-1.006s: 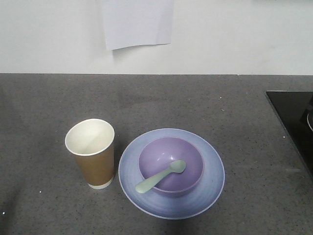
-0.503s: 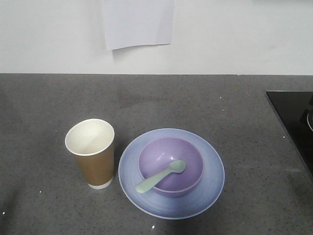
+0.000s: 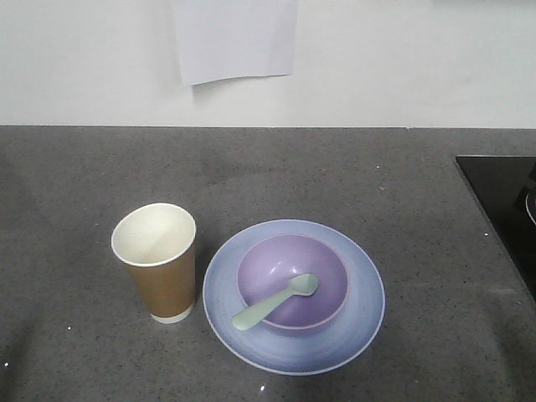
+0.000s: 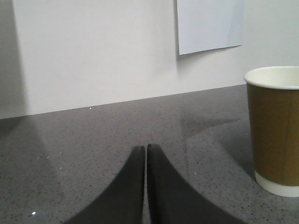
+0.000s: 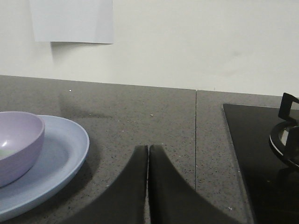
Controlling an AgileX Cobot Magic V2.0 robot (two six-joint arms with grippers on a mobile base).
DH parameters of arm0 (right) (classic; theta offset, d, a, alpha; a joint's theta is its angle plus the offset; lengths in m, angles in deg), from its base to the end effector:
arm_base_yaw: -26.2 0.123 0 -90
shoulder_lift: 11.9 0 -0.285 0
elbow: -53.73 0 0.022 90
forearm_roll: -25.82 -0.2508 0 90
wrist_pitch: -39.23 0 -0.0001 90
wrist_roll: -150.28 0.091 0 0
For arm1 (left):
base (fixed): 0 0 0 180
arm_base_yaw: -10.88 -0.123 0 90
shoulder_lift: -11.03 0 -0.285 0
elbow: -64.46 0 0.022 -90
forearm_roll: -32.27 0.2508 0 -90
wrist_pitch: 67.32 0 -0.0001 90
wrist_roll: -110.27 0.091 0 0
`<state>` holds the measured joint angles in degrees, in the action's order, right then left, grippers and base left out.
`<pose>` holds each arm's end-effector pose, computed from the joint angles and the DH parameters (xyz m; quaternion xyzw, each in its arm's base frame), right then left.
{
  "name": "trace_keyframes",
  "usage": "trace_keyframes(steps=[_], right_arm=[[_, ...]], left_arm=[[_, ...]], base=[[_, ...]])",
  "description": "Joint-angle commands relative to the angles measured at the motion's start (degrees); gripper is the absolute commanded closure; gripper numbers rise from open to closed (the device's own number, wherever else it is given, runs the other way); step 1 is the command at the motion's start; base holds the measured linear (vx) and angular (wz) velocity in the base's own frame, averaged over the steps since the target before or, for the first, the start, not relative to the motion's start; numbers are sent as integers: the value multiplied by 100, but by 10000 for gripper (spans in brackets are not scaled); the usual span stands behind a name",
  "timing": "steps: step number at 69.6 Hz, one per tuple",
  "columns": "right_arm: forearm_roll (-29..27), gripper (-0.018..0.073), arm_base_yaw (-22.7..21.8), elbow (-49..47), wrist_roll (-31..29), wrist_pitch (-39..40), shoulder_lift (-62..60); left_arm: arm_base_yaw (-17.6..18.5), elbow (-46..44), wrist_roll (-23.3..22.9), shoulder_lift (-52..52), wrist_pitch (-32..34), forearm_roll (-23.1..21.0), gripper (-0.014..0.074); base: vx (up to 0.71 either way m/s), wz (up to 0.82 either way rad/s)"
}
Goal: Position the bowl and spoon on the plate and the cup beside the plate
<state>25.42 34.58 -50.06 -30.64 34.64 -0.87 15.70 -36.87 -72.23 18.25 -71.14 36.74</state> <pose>0.0600 0.0089 0.2086 -0.0559 0.7161 0.0479 0.6941 0.0567 -0.0043 0.1991 0.0399 0.7041 -0.0159 0.7088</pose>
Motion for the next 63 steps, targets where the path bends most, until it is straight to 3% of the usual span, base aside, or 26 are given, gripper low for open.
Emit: trace_keyframes(steps=[1,38,54,63], right_arm=[[-49,570,-29,83,-13,626,-198],[-18,570,-42,287,-34,638,-433],[-64,570,-708,287,91,643,-433],[-64,570,-760,287,139,643,-433]], left_arm=[[-17,-45,-78,-86,448,-13,604],[-17,-45,-78,-87,448,-18,604],[-17,-45,-78,-87,448,-18,603],[-17,-45,-78,-87,448,-18,603]], base=[[0,0],[0,0],[0,0],[0,0]])
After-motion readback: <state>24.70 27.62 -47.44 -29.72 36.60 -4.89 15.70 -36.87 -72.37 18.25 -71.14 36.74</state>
